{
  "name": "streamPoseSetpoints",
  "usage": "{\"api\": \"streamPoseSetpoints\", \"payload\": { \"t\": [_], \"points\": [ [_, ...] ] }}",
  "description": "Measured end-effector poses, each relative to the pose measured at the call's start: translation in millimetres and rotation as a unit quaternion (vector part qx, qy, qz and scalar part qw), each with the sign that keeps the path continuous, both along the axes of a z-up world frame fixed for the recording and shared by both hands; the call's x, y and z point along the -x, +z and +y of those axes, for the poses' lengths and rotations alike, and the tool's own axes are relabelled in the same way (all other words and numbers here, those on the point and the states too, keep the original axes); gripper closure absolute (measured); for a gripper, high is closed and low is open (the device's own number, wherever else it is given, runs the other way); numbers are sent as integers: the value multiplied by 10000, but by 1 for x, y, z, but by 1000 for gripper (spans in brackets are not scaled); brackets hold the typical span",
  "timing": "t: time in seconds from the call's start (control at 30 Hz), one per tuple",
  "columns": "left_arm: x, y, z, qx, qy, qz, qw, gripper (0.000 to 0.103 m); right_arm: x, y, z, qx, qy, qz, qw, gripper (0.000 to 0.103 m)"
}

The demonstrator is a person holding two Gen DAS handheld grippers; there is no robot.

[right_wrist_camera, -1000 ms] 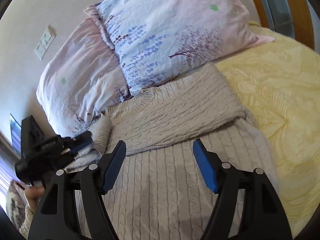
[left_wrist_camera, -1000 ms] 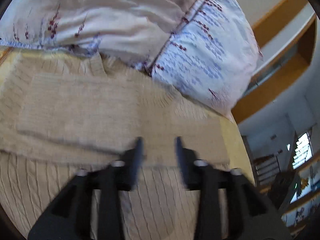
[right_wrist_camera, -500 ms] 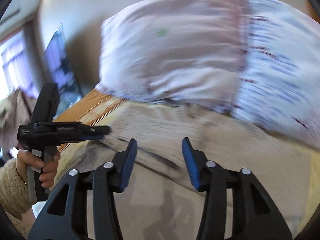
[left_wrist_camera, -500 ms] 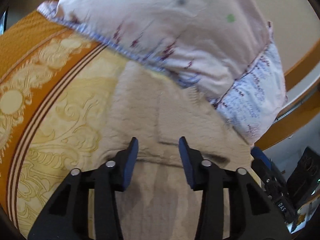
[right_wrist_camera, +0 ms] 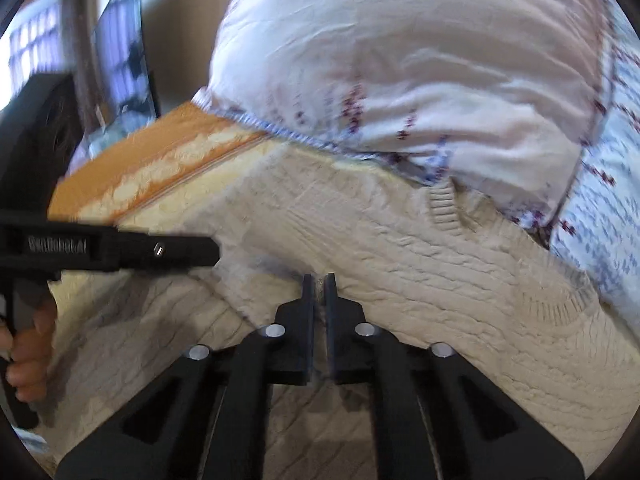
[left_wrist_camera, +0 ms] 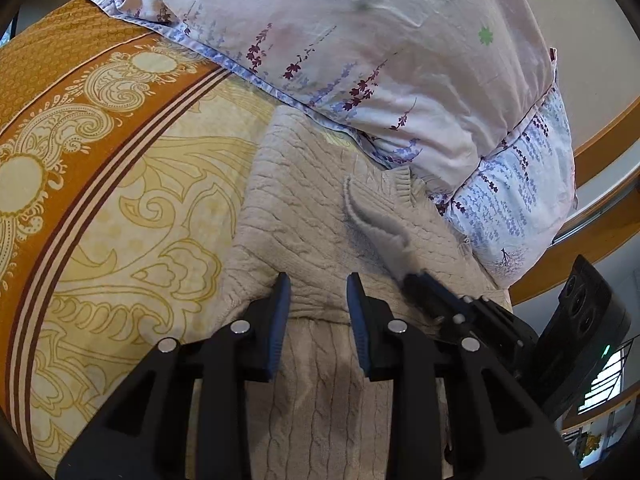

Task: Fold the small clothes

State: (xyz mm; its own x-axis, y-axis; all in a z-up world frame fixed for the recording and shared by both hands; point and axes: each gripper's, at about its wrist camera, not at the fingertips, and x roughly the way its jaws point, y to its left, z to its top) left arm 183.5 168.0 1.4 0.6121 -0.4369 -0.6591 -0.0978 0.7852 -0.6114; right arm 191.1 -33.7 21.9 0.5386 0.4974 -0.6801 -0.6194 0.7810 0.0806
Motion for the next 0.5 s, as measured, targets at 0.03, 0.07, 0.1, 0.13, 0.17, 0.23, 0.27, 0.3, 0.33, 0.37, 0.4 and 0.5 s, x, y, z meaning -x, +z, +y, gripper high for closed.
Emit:
{"api": "streamPoseSetpoints", "payload": {
  "t": [0.03, 0.07, 0.1, 0.13, 0.17, 0.23, 0.27, 0.3, 0.33, 0.37, 0.4, 0.5],
  "points": [
    [0, 0, 0, 0, 8, 1, 10000, 73, -2, 4, -8, -152, -168, -2, 9997, 98],
    [1, 0, 0, 5, 10, -9, 10000, 71, -2, 10, -22, -410, -390, -14, 9984, 98],
    [1, 1, -1, 10, 8, -17, 10000, 70, -2, 16, -35, -628, -559, -17, 9965, 98],
    [2, 1, -2, 15, 5, -30, 10000, 68, -1, 23, -52, -914, -797, -21, 9926, 98],
    [2, 2, -2, 17, -2, -38, 10000, 64, 1, 28, -66, -1136, -980, -26, 9887, 98],
    [3, 4, -5, 22, -32, -73, 10000, 58, 10, 38, -113, -1721, -1584, -65, 9722, 98],
    [3, 5, -6, 25, -50, -90, 9999, 53, 20, 41, -144, -2006, -1998, -89, 9590, 98],
    [4, 7, -8, 12, -73, -117, 9999, 51, 25, 39, -161, -2117, -2261, -90, 9508, 98],
    [4, 8, -10, 0, -91, -135, 9999, 46, 33, 32, -186, -2190, -2669, -21, 9385, 98],
    [4, 10, -12, -12, -126, -169, 9998, 40, 39, 21, -206, -2136, -3011, 152, 9292, 98],
    [5, 11, -13, -22, -149, -188, 9997, 38, 41, 12, -219, -2037, -3175, 344, 9255, 98],
    [8, 16, -16, 8, -250, -281, 9993, 36, 43, -17, -256, -1999, -3537, 1100, 9071, 96]
  ]
}}
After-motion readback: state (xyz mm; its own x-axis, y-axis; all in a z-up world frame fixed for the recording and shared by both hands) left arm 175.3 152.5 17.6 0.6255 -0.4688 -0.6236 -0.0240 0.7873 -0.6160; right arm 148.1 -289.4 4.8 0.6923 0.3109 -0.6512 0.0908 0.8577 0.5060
